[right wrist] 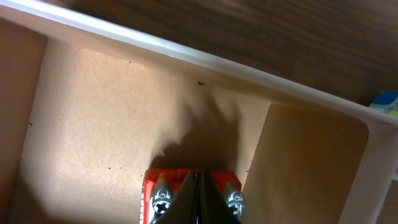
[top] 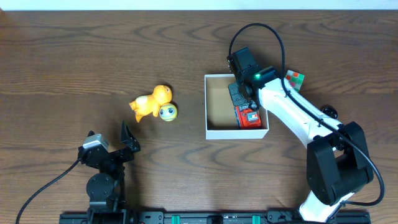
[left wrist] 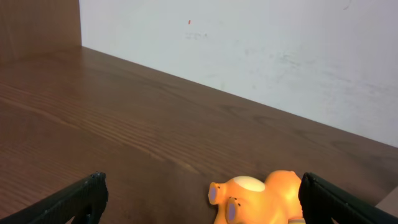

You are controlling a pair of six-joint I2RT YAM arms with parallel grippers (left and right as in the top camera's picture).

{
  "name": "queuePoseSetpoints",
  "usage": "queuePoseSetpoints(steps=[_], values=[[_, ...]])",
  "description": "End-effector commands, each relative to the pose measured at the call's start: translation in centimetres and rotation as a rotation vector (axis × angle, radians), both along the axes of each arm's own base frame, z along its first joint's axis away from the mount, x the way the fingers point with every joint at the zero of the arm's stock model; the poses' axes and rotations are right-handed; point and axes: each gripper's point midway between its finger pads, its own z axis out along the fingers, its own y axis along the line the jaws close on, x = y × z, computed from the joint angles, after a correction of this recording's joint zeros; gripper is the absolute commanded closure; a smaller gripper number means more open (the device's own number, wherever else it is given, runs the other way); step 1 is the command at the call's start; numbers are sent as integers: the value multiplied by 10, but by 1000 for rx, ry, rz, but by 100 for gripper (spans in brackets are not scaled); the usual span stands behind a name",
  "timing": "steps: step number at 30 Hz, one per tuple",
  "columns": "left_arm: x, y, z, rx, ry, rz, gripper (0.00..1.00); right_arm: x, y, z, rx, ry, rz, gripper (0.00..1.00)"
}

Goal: Pack container
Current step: 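Lower the red car into the box and open right gripper, then raise right gripper out of box and move toward the Rubik's cube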

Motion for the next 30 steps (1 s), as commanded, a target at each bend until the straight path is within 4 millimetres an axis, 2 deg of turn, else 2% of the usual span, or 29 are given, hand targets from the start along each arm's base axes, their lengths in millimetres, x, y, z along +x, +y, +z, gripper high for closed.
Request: queuePoseSetpoints(steps=[1, 20, 30], values=[[-1, 1, -17, 17, 53, 5, 2, 0, -2, -6, -8, 10, 2, 99], [-1, 1, -17, 17, 53, 4, 2, -5, -4, -19, -27, 49, 2, 98], [-1, 1, -17, 17, 53, 4, 2, -13, -27, -23, -54, 109, -40, 99]])
